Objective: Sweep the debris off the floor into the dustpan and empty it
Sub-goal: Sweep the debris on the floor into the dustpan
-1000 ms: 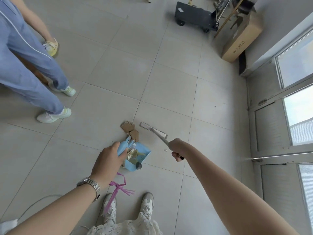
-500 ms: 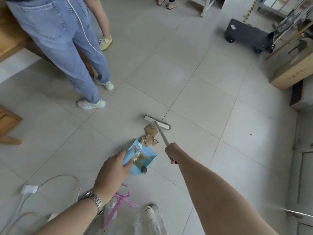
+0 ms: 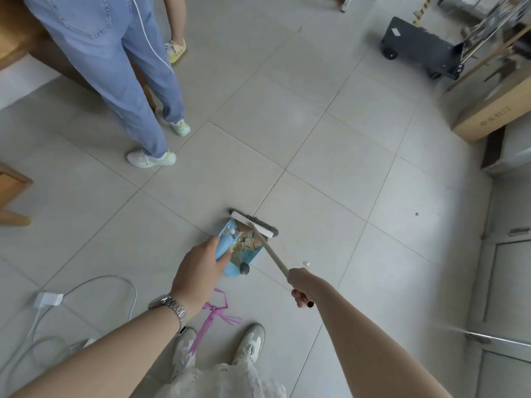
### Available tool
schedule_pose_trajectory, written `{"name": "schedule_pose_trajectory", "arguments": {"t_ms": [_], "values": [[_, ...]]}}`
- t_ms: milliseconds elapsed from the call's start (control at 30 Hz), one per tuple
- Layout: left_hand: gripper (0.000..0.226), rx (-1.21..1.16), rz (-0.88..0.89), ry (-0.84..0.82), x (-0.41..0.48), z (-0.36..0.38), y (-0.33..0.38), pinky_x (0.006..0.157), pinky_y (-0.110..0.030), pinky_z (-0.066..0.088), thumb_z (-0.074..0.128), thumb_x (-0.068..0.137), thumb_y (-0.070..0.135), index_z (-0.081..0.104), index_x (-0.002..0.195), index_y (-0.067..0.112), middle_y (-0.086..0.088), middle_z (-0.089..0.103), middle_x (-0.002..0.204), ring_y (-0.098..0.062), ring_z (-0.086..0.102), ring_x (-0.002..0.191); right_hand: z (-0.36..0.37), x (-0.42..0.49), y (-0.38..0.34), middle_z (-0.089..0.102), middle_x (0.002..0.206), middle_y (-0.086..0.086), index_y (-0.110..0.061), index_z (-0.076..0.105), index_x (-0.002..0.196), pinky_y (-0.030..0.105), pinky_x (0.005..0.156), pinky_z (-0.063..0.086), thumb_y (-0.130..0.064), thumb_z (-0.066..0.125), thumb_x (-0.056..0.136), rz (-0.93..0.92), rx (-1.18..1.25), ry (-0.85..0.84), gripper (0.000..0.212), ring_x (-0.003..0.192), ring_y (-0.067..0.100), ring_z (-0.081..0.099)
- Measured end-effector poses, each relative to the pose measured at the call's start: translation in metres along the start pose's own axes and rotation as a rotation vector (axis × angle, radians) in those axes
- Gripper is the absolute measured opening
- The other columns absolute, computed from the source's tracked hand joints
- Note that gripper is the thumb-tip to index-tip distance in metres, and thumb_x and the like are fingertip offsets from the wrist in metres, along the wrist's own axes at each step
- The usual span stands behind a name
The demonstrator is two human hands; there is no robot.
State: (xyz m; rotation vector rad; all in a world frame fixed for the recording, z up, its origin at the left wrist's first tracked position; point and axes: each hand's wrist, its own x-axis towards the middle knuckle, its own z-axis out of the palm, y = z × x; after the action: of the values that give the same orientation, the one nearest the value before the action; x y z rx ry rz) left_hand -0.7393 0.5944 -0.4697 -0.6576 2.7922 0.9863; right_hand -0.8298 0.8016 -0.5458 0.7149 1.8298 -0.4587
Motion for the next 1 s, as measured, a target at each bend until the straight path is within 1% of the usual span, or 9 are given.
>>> {"name": "schedule_pose_trajectory", "arguments": {"t_ms": [100,233,500,600,733,800,900,933,1000], "values": [[0.025,-0.021,0.014,0.0,-0.005,-0.002,-0.006,0.047,-0.03,0.031,0.053,0.093,0.03,0.053,0.085,0.007,-0.007,0.053,0.062,-0.025,0.046,0.054,0.016,-0.019,0.02,0.029,0.05,0.001,-0.009,0.039,0.086,0.019,0.044,0.019,-0.009,0.024,0.084,-0.01,0.014,-0.057,0.015,0.044,0.012,0.02],[0.026,-0.02,0.052,-0.026,-0.01,-0.006,-0.018,0.049,-0.032,0.037,0.052,0.093,0.031,0.051,0.083,0.007,-0.013,0.058,0.067,-0.031,0.054,0.059,0.018,-0.043,0.029,0.028,0.04,0.0,-0.013,0.032,0.076,0.014,0.04,0.017,-0.008,0.025,0.088,0.034,0.177,-0.117,0.015,0.034,0.012,0.02],[0.025,-0.048,0.075,-0.058,-0.015,-0.023,-0.041,0.047,-0.03,0.035,0.053,0.094,0.03,0.047,0.08,0.009,-0.009,0.056,0.064,-0.028,0.052,0.057,-0.002,-0.086,0.027,0.032,0.037,0.0,-0.013,0.034,0.065,0.01,0.035,0.016,-0.006,0.033,0.089,0.088,0.221,0.019,0.025,0.024,0.012,0.021],[0.025,-0.033,0.105,-0.071,-0.022,-0.027,-0.048,0.045,-0.03,0.039,0.052,0.094,0.033,0.051,0.087,0.01,-0.01,0.06,0.067,-0.026,0.057,0.057,0.001,-0.095,0.015,0.032,0.037,0.003,-0.012,0.035,0.065,0.01,0.034,0.017,-0.01,0.031,0.093,0.076,0.166,0.089,0.028,0.025,0.013,0.022],[0.022,-0.04,0.108,-0.059,-0.029,-0.029,-0.057,0.042,-0.026,0.032,0.054,0.093,0.036,0.049,0.088,0.015,-0.008,0.059,0.064,-0.021,0.045,0.048,0.013,-0.083,-0.007,0.045,0.061,0.009,-0.012,0.04,0.067,0.022,0.043,0.037,-0.006,0.04,0.094,-0.144,0.184,0.118,0.027,0.047,0.019,0.041],[0.021,-0.032,0.11,-0.066,-0.03,-0.028,-0.061,0.043,-0.026,0.032,0.055,0.092,0.035,0.05,0.09,0.015,-0.007,0.058,0.063,-0.021,0.044,0.048,0.024,-0.065,-0.017,0.046,0.057,0.01,-0.012,0.039,0.066,0.022,0.045,0.036,-0.008,0.039,0.094,-0.108,0.19,0.139,0.029,0.044,0.018,0.042],[0.02,-0.019,0.122,-0.086,-0.03,-0.029,-0.064,0.044,-0.025,0.031,0.055,0.091,0.034,0.051,0.091,0.014,-0.005,0.054,0.063,-0.022,0.045,0.05,0.049,-0.054,-0.031,0.031,0.026,0.001,-0.013,0.03,0.059,0.016,0.047,0.041,-0.013,0.034,0.097,0.058,0.254,0.12,0.038,0.028,0.016,0.029],[0.02,-0.023,0.123,-0.092,-0.03,-0.03,-0.064,0.044,-0.025,0.031,0.055,0.092,0.034,0.051,0.091,0.015,-0.005,0.054,0.063,-0.025,0.048,0.052,0.057,-0.047,-0.029,0.031,0.027,0.002,-0.013,0.029,0.059,0.016,0.052,0.043,-0.013,0.035,0.097,0.102,0.262,0.116,0.039,0.035,0.016,0.028],[0.02,-0.035,0.118,-0.095,-0.027,-0.032,-0.064,0.045,-0.026,0.032,0.054,0.092,0.034,0.051,0.092,0.014,-0.005,0.054,0.064,-0.029,0.054,0.056,0.064,-0.047,-0.023,0.036,0.044,0.007,-0.013,0.031,0.06,0.02,0.045,0.032,-0.009,0.032,0.096,0.088,0.141,0.016,0.037,0.044,0.015,0.026]]}}
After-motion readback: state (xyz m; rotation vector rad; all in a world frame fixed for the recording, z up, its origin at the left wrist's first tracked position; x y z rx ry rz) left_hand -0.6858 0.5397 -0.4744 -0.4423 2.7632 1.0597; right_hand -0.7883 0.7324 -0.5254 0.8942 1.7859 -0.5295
